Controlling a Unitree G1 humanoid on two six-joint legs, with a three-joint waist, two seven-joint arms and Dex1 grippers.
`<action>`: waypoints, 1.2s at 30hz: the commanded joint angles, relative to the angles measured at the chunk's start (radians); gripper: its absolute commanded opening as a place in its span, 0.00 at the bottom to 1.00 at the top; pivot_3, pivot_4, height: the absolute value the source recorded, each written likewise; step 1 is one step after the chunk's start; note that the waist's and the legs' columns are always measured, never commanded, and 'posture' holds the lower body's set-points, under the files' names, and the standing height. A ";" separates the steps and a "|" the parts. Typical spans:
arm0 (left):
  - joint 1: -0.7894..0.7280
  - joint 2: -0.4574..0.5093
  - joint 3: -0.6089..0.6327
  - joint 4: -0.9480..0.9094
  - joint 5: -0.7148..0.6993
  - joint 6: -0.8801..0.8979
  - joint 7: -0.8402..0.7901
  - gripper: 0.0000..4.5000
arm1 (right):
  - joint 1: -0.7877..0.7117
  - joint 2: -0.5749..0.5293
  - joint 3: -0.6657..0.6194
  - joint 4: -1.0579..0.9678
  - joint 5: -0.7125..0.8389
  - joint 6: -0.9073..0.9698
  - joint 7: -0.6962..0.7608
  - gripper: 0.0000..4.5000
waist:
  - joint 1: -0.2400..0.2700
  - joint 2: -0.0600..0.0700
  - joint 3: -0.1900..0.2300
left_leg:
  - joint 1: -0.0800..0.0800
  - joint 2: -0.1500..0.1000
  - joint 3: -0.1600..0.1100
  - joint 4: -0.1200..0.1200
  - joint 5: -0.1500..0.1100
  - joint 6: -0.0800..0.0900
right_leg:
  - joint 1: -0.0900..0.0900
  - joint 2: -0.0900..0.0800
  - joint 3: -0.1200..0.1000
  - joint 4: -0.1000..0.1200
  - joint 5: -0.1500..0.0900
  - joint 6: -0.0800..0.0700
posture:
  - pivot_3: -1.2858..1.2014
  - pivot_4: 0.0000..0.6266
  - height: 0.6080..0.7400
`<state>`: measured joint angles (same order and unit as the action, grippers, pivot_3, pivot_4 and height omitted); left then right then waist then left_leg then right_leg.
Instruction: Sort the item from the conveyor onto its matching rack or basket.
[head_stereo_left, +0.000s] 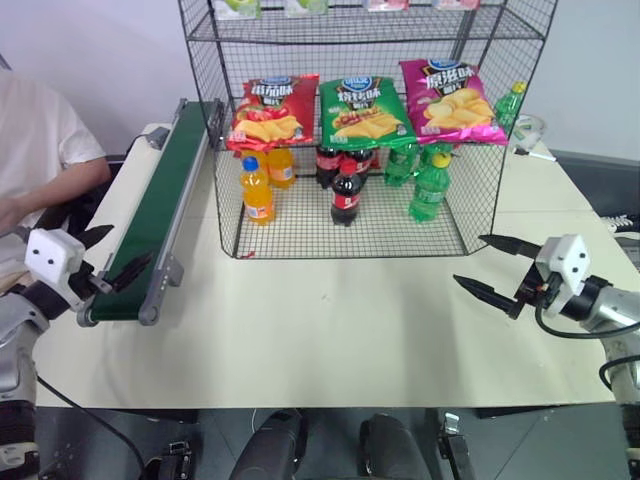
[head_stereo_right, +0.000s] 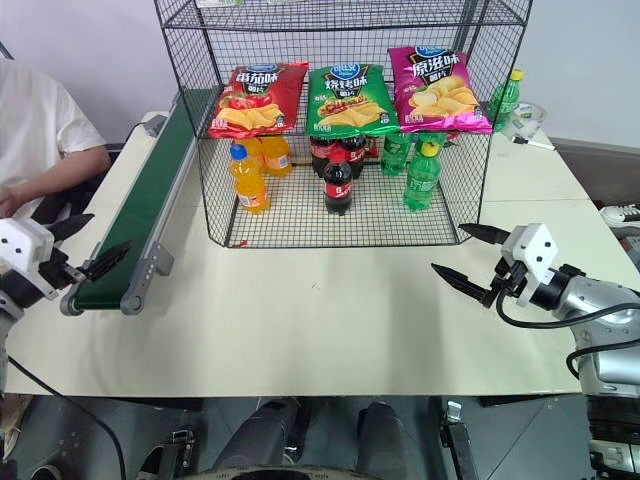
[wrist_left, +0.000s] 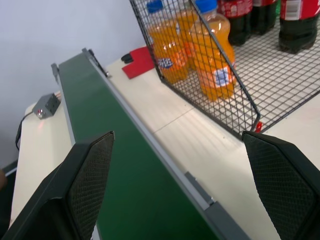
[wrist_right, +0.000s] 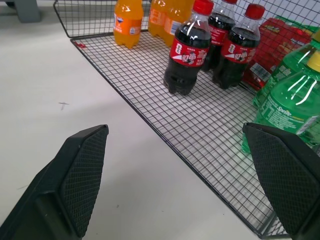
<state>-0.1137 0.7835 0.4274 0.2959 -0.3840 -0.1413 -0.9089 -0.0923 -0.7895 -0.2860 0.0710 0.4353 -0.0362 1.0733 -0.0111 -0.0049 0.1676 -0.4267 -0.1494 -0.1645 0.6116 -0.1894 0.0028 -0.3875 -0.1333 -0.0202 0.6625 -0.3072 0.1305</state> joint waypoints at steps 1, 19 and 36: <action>0.023 -0.003 0.031 -0.053 -0.020 -0.009 0.005 0.95 | -0.003 -0.011 -0.028 -0.038 0.001 -0.028 0.001 1.00 | 0.000 0.000 0.000 | 0.000 0.000 0.000 0.000 0.000 0.000 | 0.000 0.000 0.000 0.000 0.000 0.000 | 0.52 0.24 1.00; 0.034 -0.031 0.019 -0.091 -0.013 -0.016 0.000 0.95 | 0.008 -0.008 -0.023 -0.047 -0.009 -0.041 -0.007 1.00 | 0.000 0.000 0.000 | 0.000 0.000 0.002 -0.001 0.000 0.000 | -0.001 0.000 0.002 0.000 -0.001 -0.001 | 0.52 0.24 1.00; 0.073 -0.039 0.031 -0.115 -0.015 -0.014 0.016 0.95 | 0.005 0.002 -0.009 -0.051 -0.011 -0.040 -0.005 1.00 | 0.001 0.000 0.000 | 0.000 0.000 0.003 -0.001 0.000 0.000 | -0.002 0.000 0.004 0.000 -0.001 -0.002 | 0.52 0.24 1.00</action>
<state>-0.0436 0.7394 0.4267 0.2146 -0.3838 -0.1417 -0.9023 -0.0820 -0.7891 -0.2835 0.0604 0.4078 -0.0717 1.0675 -0.0099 -0.0049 0.1677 -0.4269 -0.1490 -0.1617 0.6111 -0.1895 0.0028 -0.3891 -0.1331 -0.0166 0.6624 -0.3085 0.1280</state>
